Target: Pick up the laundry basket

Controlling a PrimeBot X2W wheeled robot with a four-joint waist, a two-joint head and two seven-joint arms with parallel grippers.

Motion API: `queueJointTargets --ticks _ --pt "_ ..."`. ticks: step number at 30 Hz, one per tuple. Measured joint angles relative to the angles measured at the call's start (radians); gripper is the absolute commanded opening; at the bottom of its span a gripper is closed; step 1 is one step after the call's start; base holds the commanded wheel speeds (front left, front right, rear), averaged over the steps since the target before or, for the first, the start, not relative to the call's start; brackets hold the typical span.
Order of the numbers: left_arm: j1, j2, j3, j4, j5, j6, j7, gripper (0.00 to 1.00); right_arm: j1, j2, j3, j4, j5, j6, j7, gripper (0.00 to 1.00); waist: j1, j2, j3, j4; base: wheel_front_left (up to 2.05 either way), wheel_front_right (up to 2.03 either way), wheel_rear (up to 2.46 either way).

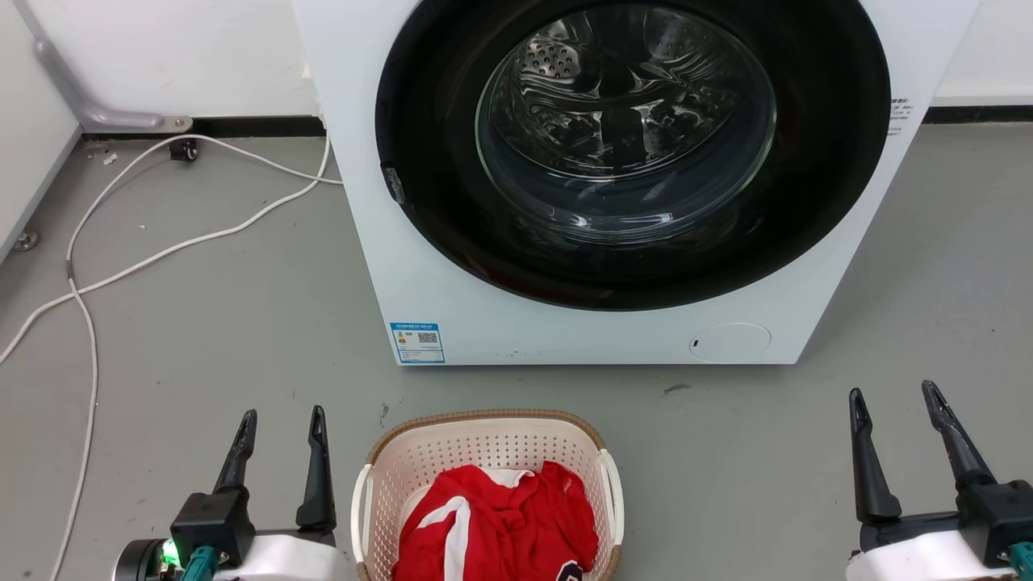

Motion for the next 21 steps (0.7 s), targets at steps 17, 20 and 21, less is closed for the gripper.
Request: queueJointTargets --ticks 17,20,21 --pt "0.004 0.000 0.001 0.001 0.016 0.000 -0.004 1.00 0.006 0.000 0.008 0.007 0.073 0.000 -0.007 1.00 0.0000 0.0000 -0.002 0.004 0.00 0.00 0.00" --pt "0.005 0.000 0.001 0.001 0.016 0.001 -0.004 1.00 0.006 0.000 0.009 0.009 0.073 0.000 -0.007 1.00 0.0000 0.0000 -0.002 0.004 0.00 0.00 0.00" --pt "0.005 0.000 0.001 0.002 0.016 0.001 -0.004 1.00 0.006 0.000 0.009 0.010 0.073 0.000 -0.007 1.00 0.0000 0.0000 -0.002 0.004 0.00 0.00 0.00"
